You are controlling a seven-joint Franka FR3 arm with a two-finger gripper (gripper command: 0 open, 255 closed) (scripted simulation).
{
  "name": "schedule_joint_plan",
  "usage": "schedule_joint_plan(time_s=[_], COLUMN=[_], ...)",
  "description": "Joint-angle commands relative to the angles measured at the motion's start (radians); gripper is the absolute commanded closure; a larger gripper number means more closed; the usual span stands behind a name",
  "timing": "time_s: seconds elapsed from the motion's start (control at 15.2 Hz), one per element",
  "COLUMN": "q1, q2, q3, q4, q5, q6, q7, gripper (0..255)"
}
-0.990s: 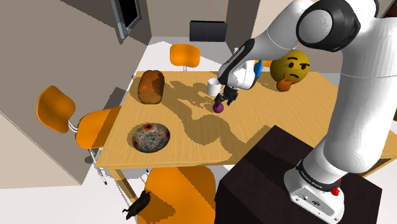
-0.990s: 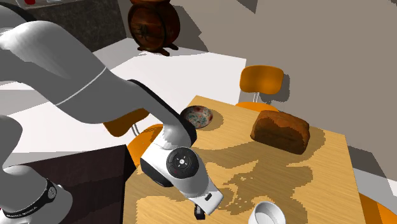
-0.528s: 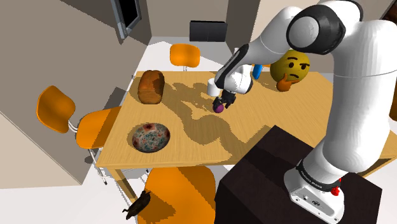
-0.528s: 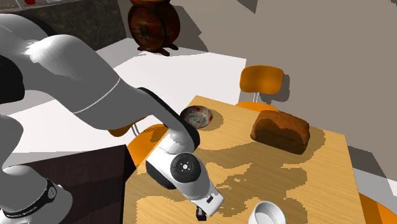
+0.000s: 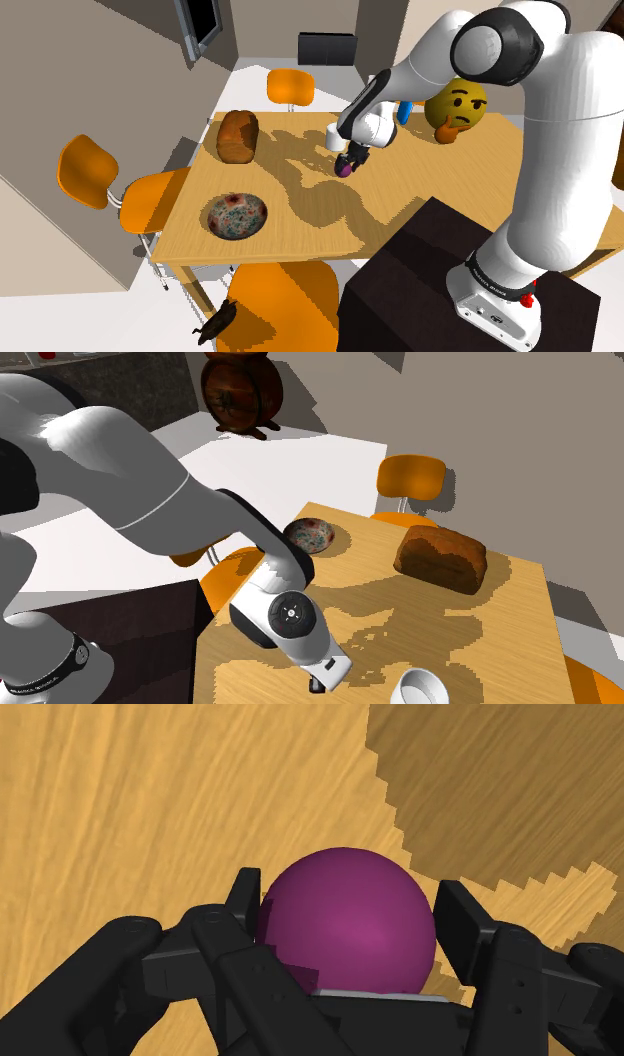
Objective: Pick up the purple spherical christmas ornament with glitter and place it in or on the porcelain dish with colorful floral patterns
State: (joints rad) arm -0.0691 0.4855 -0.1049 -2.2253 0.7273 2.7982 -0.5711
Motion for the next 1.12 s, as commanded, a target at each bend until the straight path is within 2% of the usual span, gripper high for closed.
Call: schedule_joint_plan(time_s=[0.0, 0.4, 1.06], q1=[-0.002, -0.001, 0.058], q2=[0.001, 0.003, -0.126], q3=[-0.003, -0.001, -0.081], q4=[-0.001, -0.001, -0.039], q5=[0.000, 0.001, -0.110], q6=[0.001, 0.003, -0.084], q7=[0.000, 0.001, 0.107], gripper=[255, 255, 255])
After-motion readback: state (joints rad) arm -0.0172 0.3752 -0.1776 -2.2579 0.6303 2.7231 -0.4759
